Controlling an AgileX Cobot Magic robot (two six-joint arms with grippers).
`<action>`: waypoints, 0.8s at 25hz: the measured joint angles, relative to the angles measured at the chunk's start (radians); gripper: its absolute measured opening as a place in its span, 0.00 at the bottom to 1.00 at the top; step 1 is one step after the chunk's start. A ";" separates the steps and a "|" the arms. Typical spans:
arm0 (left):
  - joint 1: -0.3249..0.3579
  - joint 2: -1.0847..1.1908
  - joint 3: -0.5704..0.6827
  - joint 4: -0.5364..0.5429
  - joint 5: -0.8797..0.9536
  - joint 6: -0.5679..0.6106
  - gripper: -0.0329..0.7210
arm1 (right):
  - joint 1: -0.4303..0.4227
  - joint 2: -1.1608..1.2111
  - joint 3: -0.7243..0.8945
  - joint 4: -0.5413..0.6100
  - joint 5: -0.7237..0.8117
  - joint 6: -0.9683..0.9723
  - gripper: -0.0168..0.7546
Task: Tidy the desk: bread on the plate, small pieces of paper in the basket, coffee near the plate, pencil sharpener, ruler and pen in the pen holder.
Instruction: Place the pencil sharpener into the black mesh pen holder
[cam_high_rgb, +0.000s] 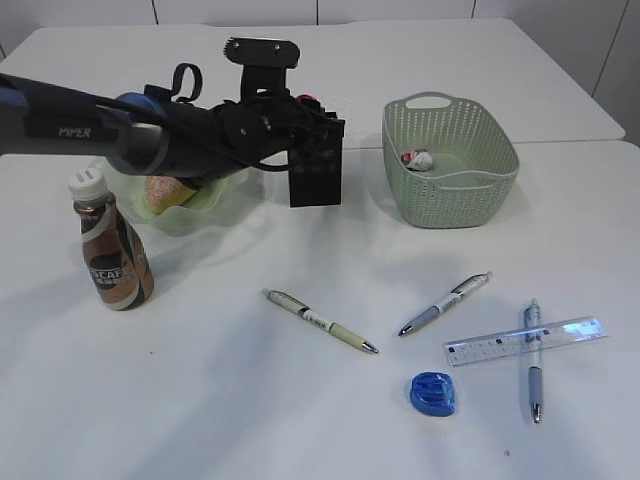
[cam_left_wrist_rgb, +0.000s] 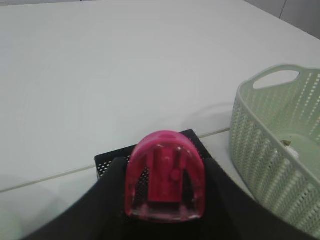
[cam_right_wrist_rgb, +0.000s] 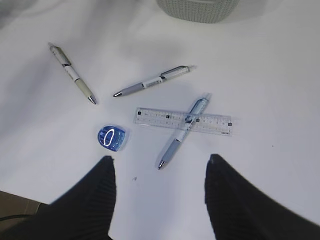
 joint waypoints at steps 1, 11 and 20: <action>0.000 0.000 0.000 0.000 0.000 -0.001 0.42 | 0.000 0.000 0.000 0.000 0.000 0.000 0.60; 0.000 0.000 0.000 0.000 0.000 -0.005 0.42 | 0.000 0.000 0.000 0.002 -0.001 0.000 0.60; 0.000 0.000 0.000 0.000 0.000 -0.005 0.47 | 0.000 0.000 0.000 0.004 -0.002 0.000 0.60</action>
